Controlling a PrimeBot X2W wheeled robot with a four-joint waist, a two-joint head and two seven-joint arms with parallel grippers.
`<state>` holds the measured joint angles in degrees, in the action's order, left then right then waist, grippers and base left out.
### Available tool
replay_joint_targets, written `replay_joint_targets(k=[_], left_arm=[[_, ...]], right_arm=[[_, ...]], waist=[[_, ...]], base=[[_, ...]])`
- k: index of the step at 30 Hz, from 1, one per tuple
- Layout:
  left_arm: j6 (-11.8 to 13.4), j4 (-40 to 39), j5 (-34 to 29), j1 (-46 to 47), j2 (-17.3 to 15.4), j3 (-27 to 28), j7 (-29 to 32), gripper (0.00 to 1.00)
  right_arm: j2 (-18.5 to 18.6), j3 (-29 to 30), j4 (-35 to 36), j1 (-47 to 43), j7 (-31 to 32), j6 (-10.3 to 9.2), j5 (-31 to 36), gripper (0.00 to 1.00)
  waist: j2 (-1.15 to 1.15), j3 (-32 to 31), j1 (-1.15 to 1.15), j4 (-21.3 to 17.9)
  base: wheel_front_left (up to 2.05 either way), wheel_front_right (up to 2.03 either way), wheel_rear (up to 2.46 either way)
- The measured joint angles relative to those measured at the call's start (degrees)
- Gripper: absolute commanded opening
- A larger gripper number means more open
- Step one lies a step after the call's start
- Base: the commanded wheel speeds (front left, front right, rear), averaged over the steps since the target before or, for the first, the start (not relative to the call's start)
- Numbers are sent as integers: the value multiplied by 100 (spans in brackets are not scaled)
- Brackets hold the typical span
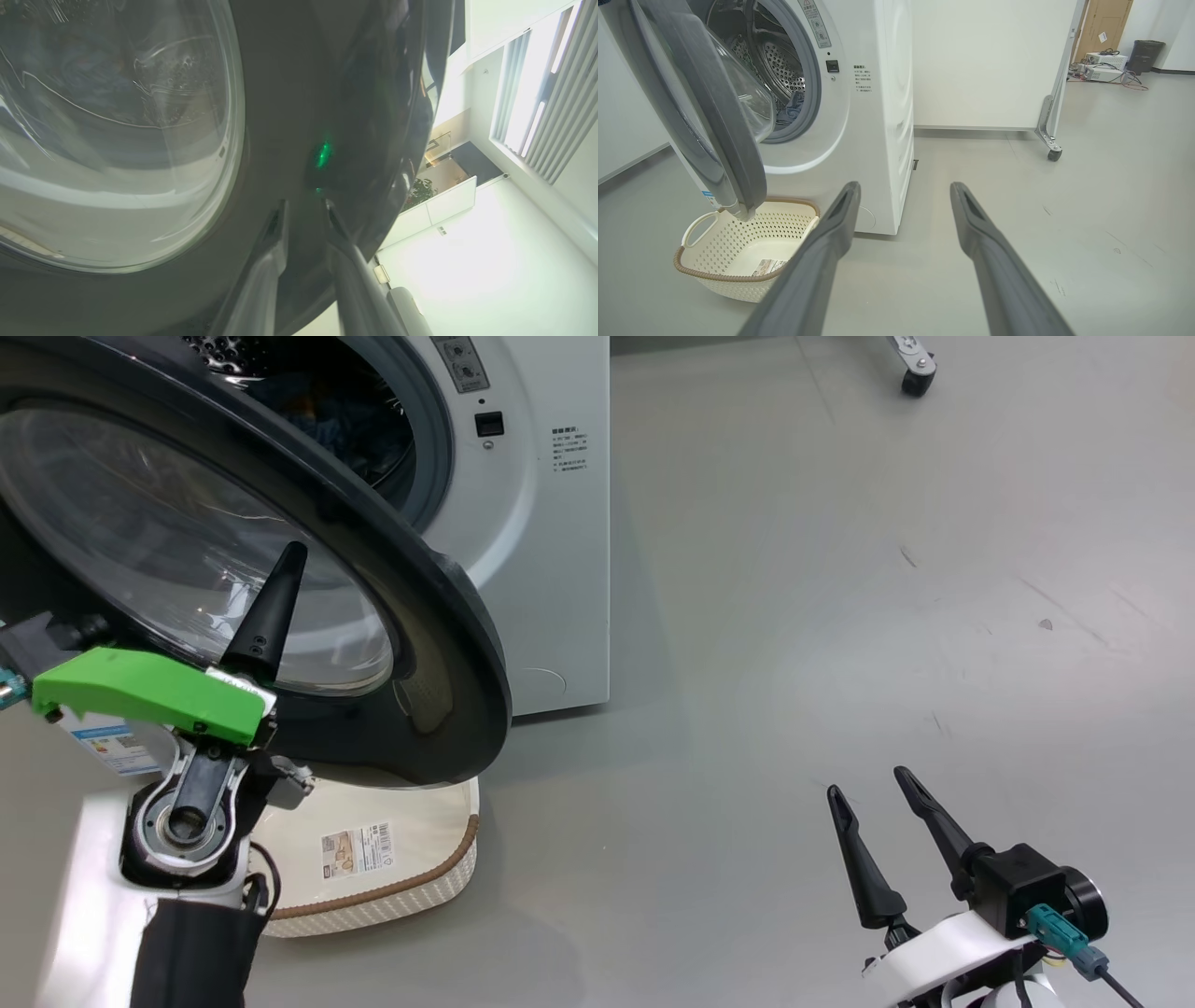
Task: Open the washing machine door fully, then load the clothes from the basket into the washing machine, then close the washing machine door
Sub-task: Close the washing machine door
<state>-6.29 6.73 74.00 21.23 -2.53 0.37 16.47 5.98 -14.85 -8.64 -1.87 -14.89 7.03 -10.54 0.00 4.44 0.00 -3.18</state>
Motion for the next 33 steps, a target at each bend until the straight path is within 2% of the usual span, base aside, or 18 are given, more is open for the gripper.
replay_joint_targets(k=[1, 2, 12, 17, 22, 28, 33], left_arm=[[-15, -24, -213, -59, -85, -23, -107, 87], [-24, -63, -431, -131, -162, -40, -234, 100], [-31, -557, -2961, -962, -838, -400, -1619, 100], [-21, -515, -3511, -1478, -814, -545, -2058, 100], [138, -345, -3972, -2062, -789, -662, -2487, 100], [318, -257, -4270, -2392, -732, -750, -2942, 100], [387, -163, -4421, -2648, -697, -786, -2974, 100]], right_arm=[[1, 8, 0, -4, 0, 0, 0, 100], [-2, 26, 4, -10, 0, 0, 0, 100], [-10, 211, 156, -88, 0, 0, 12, 100], [-12, 275, 203, -88, 0, 0, 57, 100], [-15, 277, 237, -88, 0, 0, 71, 100], [-11, 328, 255, -89, 0, 0, 111, 100], [-14, 339, 255, -97, 0, 0, 132, 100]], waist=[[0, -5, 0, 26], [0, -10, 0, 53], [0, -39, 0, 303], [0, -16, 0, 374], [0, -8, 0, 418], [0, -45, 0, 459], [0, -123, 0, 487]], base=[[0, 0, 0], [0, 0, 0], [0, 0, 0], [0, 0, 0], [0, 0, 0], [0, 0, 0], [0, 0, 0]])
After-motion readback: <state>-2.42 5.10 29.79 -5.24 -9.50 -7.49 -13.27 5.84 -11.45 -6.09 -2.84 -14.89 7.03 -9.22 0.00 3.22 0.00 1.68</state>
